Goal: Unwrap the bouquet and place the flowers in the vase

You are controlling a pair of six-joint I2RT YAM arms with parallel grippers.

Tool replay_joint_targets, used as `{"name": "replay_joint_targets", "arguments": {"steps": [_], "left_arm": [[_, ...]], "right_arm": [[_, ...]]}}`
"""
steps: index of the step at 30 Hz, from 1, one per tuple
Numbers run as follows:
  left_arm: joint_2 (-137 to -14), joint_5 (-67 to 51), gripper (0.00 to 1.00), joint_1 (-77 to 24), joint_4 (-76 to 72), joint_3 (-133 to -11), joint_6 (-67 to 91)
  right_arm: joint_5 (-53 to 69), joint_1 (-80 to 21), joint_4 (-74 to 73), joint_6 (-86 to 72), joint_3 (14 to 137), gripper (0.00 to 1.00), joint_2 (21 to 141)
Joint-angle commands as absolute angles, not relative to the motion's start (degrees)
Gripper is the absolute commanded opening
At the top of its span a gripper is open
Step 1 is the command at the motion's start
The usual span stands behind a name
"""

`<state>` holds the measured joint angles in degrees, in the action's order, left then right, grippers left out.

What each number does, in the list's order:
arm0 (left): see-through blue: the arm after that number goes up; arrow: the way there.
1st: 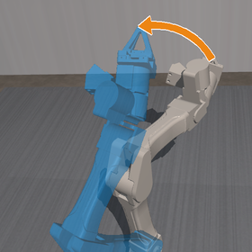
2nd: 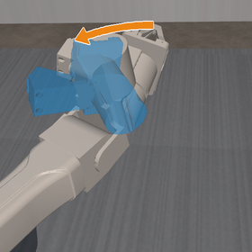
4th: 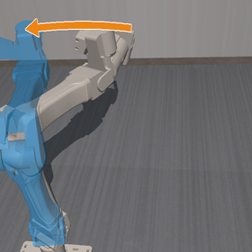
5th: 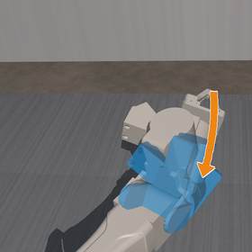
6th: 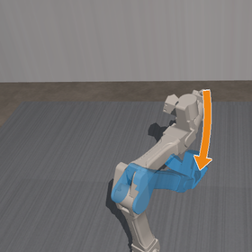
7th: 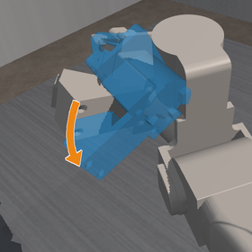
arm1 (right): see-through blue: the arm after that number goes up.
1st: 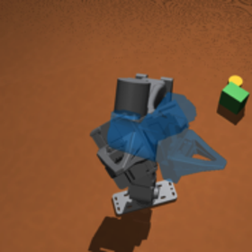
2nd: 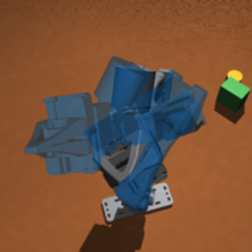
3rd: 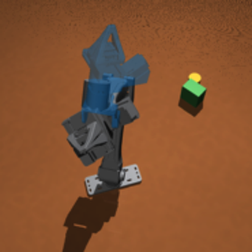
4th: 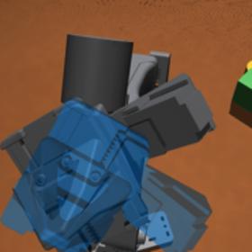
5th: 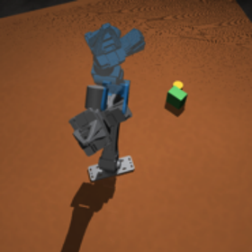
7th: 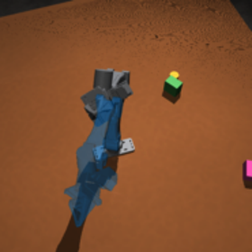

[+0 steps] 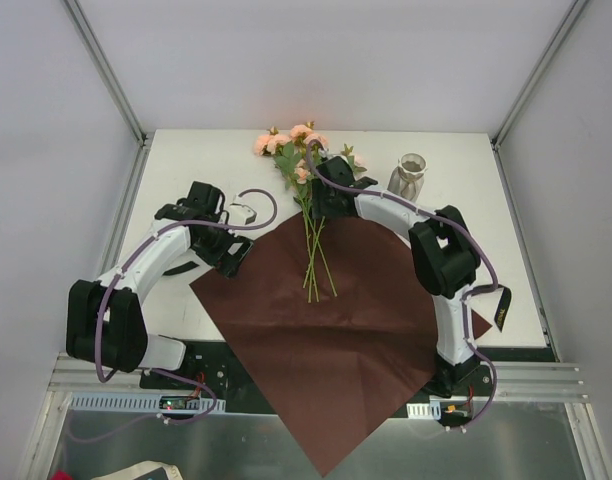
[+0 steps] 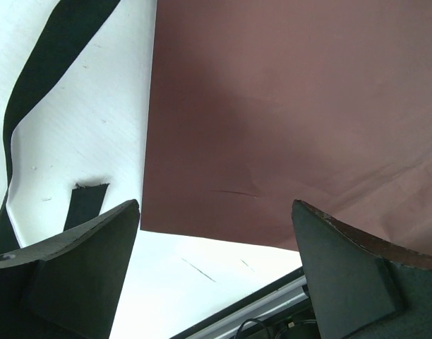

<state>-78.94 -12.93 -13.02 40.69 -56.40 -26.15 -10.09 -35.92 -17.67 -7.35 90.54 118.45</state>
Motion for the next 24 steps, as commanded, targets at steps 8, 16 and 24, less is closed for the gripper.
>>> {"name": "replay_joint_targets", "arguments": {"steps": [8, 16, 24], "left_arm": [[-73.4, -10.6, 0.9, -12.3, 40.5, -54.3, -27.9], [-72.5, -10.4, 0.9, -12.2, 40.4, -54.3, -27.3], [-71.5, -10.1, 0.9, -12.1, 40.5, -55.2, -27.9]], "right_arm": [[-11.9, -35.3, -16.8, -10.4, 90.9, 0.52, 120.8], [-12.0, -35.3, -16.4, -10.9, 93.1, 0.23, 123.0], [-10.6, -35.2, -18.5, -10.4, 96.1, 0.22, 124.0]]}}
